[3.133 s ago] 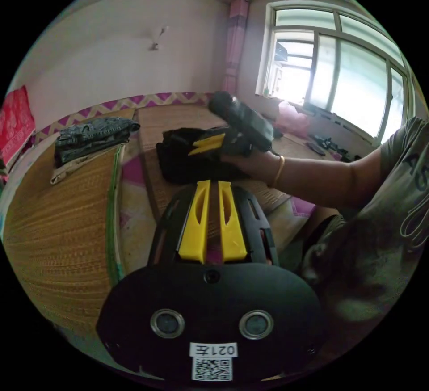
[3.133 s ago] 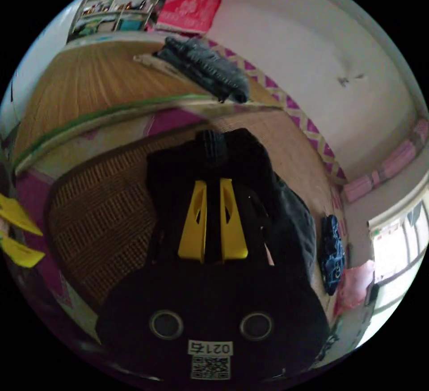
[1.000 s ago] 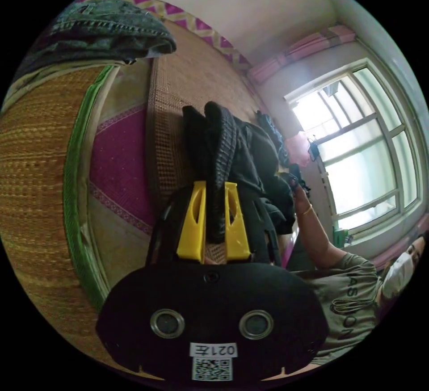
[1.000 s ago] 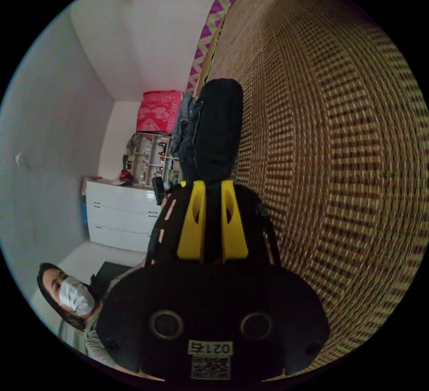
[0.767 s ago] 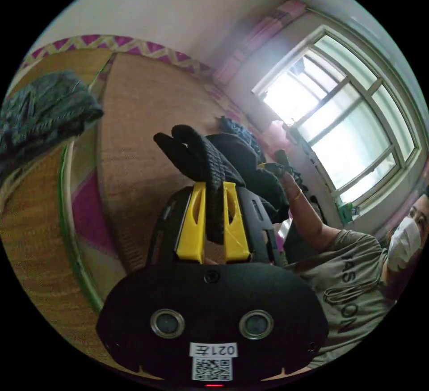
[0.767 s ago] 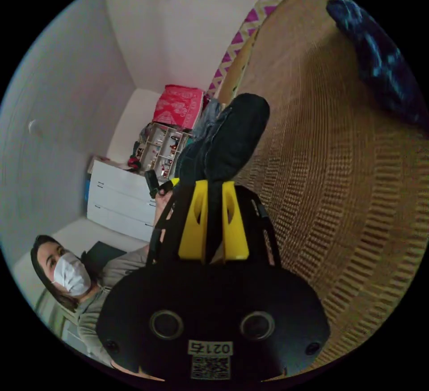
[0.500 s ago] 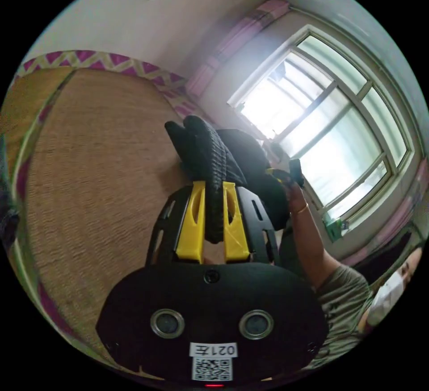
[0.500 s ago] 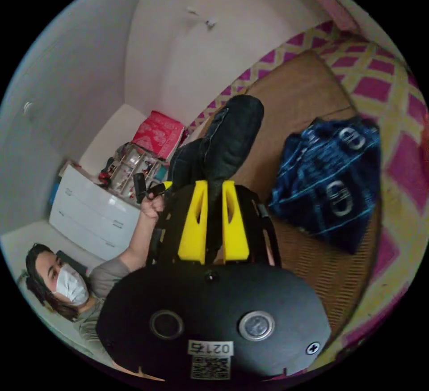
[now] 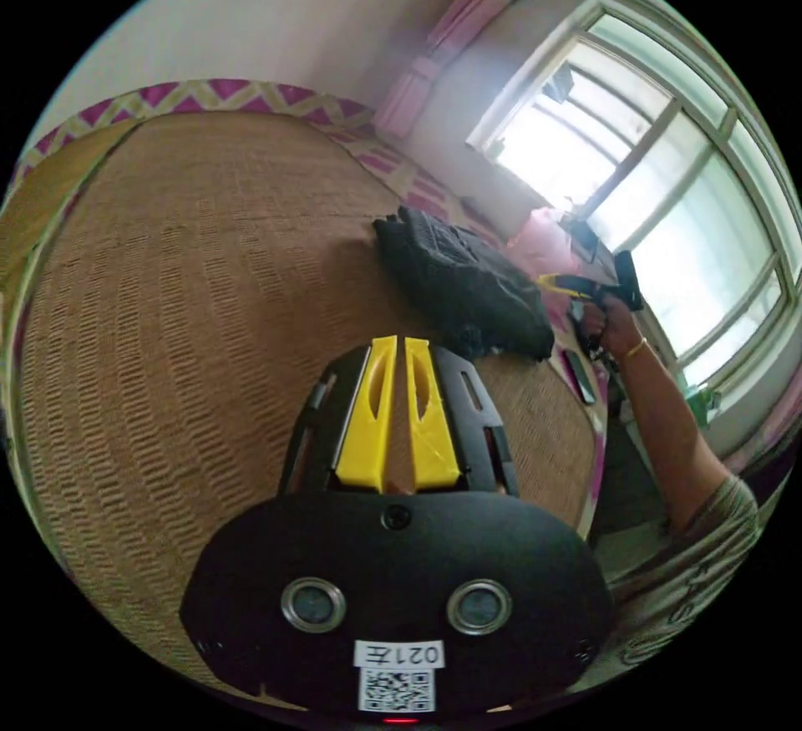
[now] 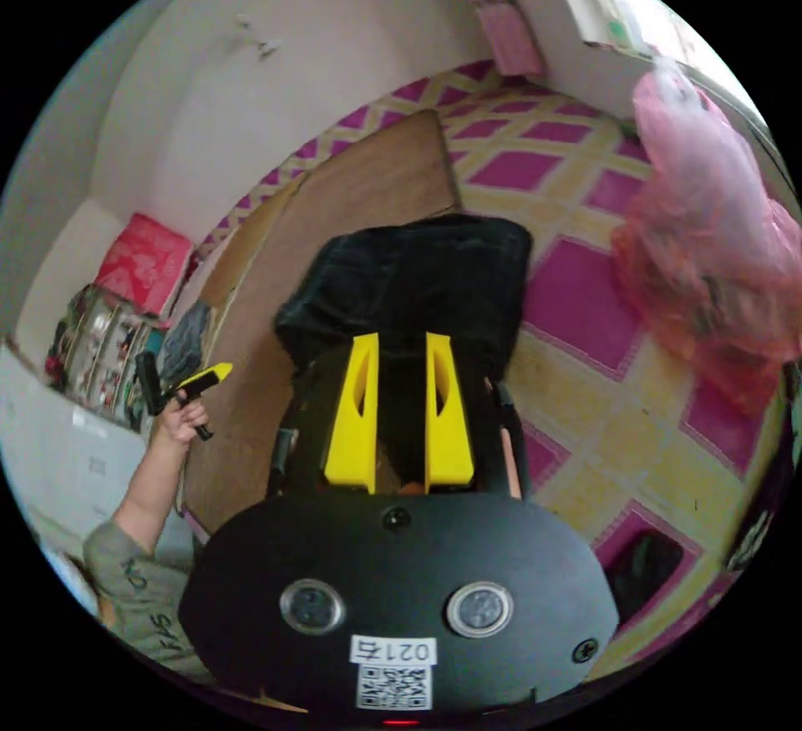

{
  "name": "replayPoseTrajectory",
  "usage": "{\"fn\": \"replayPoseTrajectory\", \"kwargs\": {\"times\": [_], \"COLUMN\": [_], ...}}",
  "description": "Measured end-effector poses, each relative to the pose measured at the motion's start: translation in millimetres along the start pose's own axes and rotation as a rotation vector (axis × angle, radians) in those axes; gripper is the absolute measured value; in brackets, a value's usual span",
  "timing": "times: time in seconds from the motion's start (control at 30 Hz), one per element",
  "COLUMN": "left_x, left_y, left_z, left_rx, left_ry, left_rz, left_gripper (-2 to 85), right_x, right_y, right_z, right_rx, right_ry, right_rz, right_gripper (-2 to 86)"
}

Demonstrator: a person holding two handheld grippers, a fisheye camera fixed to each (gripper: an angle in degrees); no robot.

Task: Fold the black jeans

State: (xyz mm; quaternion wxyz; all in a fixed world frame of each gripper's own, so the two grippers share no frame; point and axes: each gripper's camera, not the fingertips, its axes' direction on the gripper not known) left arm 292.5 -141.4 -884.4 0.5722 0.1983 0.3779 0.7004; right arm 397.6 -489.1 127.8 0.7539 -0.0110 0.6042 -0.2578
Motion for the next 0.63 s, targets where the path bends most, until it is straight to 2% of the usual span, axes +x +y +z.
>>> {"fn": "replayPoseTrajectory", "kwargs": {"times": [0.13, 0.27, 0.5, 0.63], "left_x": [8, 4, -35, -53], "left_y": [81, 156, 298, 350], "left_z": [-68, -132, -235, -258], "left_rx": [-0.009, 0.032, 0.157, 0.261], "left_ry": [-0.062, -0.1, -0.294, -0.415], "left_rz": [0.086, 0.056, -0.244, -0.388], "left_gripper": [-0.9, -0.9, 0.0, 5.7], "right_x": [-117, -237, -502, -655], "right_y": [19, 31, 64, 99], "right_z": [30, 76, 191, 249], "right_rx": [-0.008, -0.095, -0.236, -0.17], "right_ry": [-0.143, -0.207, -0.301, -0.207], "right_rz": [-0.248, -0.454, -0.829, -1.069], "right_gripper": [9.3, 10.2, 10.5, 11.7]}}
